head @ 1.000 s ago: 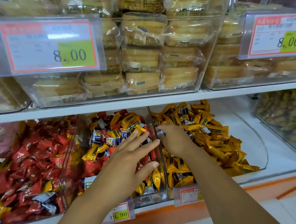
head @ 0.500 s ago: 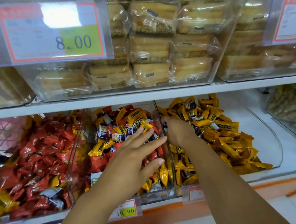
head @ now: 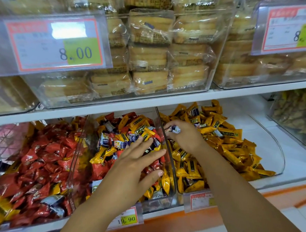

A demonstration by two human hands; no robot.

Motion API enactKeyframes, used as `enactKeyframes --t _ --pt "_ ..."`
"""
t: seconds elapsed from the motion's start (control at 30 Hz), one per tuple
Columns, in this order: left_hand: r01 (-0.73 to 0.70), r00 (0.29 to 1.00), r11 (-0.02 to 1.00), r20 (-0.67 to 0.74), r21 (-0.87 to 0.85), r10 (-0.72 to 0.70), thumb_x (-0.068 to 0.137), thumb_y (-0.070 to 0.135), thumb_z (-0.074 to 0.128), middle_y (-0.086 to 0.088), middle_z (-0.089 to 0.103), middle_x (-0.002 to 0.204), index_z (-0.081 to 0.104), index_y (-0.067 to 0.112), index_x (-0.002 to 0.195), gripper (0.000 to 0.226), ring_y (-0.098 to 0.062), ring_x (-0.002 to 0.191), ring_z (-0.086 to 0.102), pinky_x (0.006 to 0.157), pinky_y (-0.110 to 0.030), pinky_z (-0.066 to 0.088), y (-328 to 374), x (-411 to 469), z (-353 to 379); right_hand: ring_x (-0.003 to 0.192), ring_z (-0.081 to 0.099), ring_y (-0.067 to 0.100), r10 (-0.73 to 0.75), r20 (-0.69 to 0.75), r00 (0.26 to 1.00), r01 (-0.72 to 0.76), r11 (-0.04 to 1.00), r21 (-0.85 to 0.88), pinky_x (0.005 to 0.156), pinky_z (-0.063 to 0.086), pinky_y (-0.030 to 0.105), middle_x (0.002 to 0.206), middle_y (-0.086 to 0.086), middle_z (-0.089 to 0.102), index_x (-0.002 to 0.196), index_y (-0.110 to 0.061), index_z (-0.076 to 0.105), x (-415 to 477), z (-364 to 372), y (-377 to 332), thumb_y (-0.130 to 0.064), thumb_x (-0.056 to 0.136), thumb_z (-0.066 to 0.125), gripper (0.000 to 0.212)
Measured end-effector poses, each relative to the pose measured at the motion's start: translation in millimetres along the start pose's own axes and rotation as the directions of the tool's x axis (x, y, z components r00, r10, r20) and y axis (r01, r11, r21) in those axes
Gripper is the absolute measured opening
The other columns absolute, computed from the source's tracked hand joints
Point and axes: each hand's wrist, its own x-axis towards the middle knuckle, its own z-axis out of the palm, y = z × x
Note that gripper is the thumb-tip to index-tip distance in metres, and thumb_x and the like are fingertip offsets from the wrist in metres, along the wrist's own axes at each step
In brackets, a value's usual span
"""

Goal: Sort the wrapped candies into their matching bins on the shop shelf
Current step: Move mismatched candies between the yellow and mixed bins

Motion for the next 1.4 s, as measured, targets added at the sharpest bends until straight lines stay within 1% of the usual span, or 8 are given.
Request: enactKeyframes --t 0.2,0.33,0.47,0.6,0.87,1.13,1.27,1.4 --pt "-0.016 1.0 1.0 -0.023 -0.021 0.016 0.084 0.066 0.029 0.036 -0.003 0.152 0.006 0.068 0.131 0.052 0.016 0.136 -0.019 0.113 -0.018 -0.008 10 -4 -1 0.091 0.058 0.009 -0.078 -0.256 0.964 0.147 0.954 0.261 0.064 0.038 0.0 0.091 -0.009 0.062 0.094 -0.022 0.064 -10 -39 -28 -0.015 0.088 0.065 0.009" --pt "-0.051 0.998 0.999 -0.024 -0.012 0.051 0.092 0.061 0.036 0.027 -0.001 0.156 0.005 0.062 0.137 0.055 0.01 0.14 -0.015 0.119 -0.025 -0.005 15 -7 6 0.086 0.06 0.007 -0.086 -0.219 0.972 0.148 0.946 0.287 0.073 0.043 0.014 0.092 -0.006 0.064 0.098 -0.019 0.065 -19 -31 -68 -0.028 0.088 0.066 0.013" --pt "-0.055 0.998 0.998 -0.022 -0.008 0.055 0.094 0.057 0.038 0.024 0.002 0.157 0.006 0.056 0.142 0.058 0.006 0.142 -0.013 0.118 -0.025 -0.006 15 -10 8 0.098 0.05 -0.01 -0.2 0.176 0.964 0.137 0.939 0.316 0.078 0.035 0.003 0.115 -0.023 0.057 0.113 -0.042 0.059 -29 -12 -88 -0.042 0.088 0.063 0.026" --pt "-0.066 0.998 0.997 -0.012 -0.031 0.066 0.094 0.058 0.039 0.029 -0.002 0.156 0.01 0.059 0.141 0.055 0.01 0.139 -0.017 0.118 -0.024 -0.006 14 -12 6 0.098 0.046 -0.003 -0.076 0.023 0.997 0.064 0.942 0.329 0.082 0.034 0.013 0.113 -0.017 0.052 0.132 -0.029 0.054 -25 -30 -70 -0.039 0.095 0.053 0.038" --pt "-0.066 0.998 0.998 -0.02 0.009 0.067 0.086 0.067 0.027 0.034 -0.017 0.151 -0.005 0.057 0.14 0.064 0.013 0.136 -0.023 0.116 -0.023 -0.009 21 5 7 0.11 0.059 0.022 0.061 -0.083 0.995 -0.056 0.997 0.057 0.086 0.044 0.024 0.115 0.007 0.064 0.101 -0.019 0.069 -24 -83 42 -0.005 0.093 0.057 0.02" --pt "-0.024 1.0 1.0 -0.019 0.004 0.024 0.085 0.067 0.029 0.033 -0.02 0.151 -0.003 0.045 0.148 0.074 0.012 0.136 -0.025 0.114 -0.02 -0.009 30 18 13 0.124 0.04 0.027 -0.002 0.007 1.0 0.005 0.795 -0.607 0.097 0.04 0.038 0.126 0.004 0.05 0.132 -0.034 0.053 -23 -51 41 -0.047 0.088 0.06 0.046" --pt "-0.005 1.0 1.0 -0.012 -0.021 0.005 0.081 0.072 0.03 0.037 -0.02 0.149 -0.002 0.049 0.147 0.077 0.013 0.136 -0.023 0.115 -0.022 -0.005 27 18 12 0.085 0.054 0.006 -0.028 -0.063 0.998 0.01 0.962 -0.273 0.064 0.039 0.006 0.102 -0.004 0.065 0.1 -0.023 0.074 -17 -69 46 -0.026 0.091 0.061 0.015" --pt "0.002 1.0 0.999 -0.013 -0.034 -0.002 0.077 0.076 0.03 0.037 -0.02 0.149 -0.001 0.05 0.147 0.081 0.011 0.137 -0.022 0.117 -0.026 -0.001 24 20 11 0.077 0.053 -0.004 0.027 -0.092 0.995 -0.034 0.996 -0.08 0.062 0.037 0.007 0.099 -0.005 0.069 0.085 -0.026 0.07 -22 -99 45 -0.017 0.092 0.062 0.014"
